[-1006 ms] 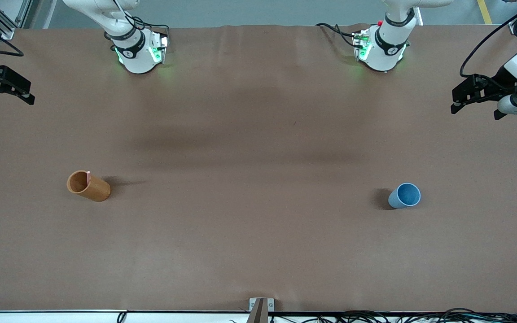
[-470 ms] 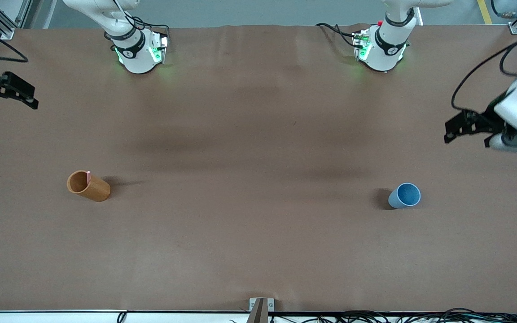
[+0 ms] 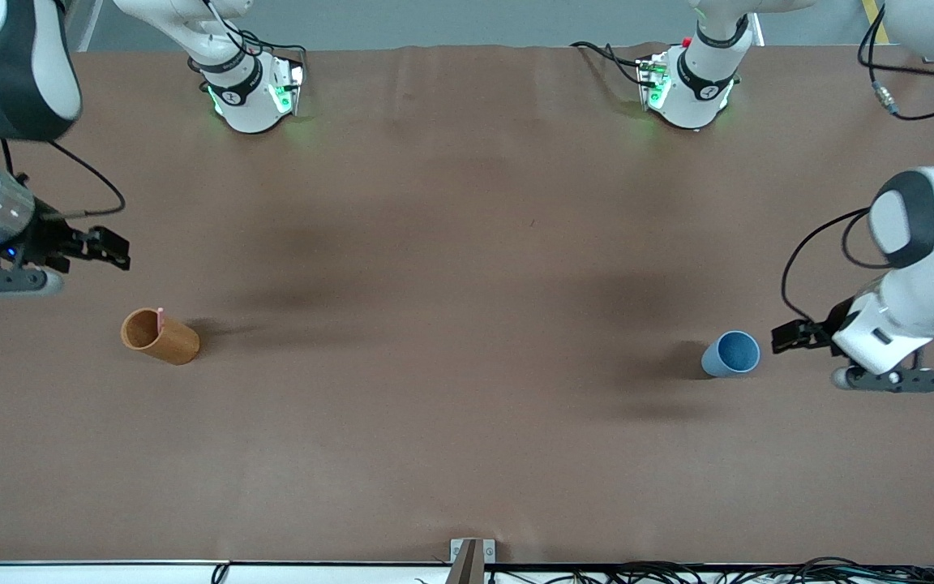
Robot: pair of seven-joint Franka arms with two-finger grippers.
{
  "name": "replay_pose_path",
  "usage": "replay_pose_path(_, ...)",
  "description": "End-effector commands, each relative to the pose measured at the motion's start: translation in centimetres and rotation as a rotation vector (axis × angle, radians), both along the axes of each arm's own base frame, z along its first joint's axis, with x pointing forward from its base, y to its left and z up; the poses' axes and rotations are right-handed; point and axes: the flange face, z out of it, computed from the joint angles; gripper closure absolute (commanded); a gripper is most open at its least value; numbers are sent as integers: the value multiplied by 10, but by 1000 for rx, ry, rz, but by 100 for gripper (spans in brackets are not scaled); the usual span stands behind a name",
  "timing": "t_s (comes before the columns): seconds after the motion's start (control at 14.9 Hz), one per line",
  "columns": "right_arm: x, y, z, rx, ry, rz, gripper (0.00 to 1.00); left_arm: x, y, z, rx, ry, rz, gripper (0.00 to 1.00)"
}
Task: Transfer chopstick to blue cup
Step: 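Reach the right gripper to the chopstick while the left gripper reaches the blue cup, then grasp the pink chopstick with the right gripper while the left gripper grasps the cup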
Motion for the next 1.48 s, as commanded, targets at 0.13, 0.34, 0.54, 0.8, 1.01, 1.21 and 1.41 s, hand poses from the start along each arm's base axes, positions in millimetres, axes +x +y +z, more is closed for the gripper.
replay_pose_path(0.13, 23, -20, -64, -22, 57, -10, 32, -36, -1, -80, -3, -31, 2, 0)
replay_pose_path(0.34, 28, -10, -85, -22, 78, 5, 41, -35, -1, -106, -3, 3, 4, 0)
replay_pose_path(0.54, 30, 10, -99, -28, 55, 49, 43, -35, -1, -130, -5, 20, 9, 7)
replay_pose_path(0.8, 24, 29, -124, -85, 21, 132, 44, -33, -2, -133, -6, 22, 22, 84)
replay_pose_path(1.01, 21, 27, -133, -122, 20, 163, 46, -29, -4, -133, -4, 17, 18, 100)
replay_pose_path(1.21, 14, 31, -138, -137, 35, 183, 52, -25, -5, -128, -3, 11, 14, 100)
replay_pose_path(1.41, 14, 36, -134, -153, 29, 202, 69, -14, -24, -104, -11, -13, 26, 100)
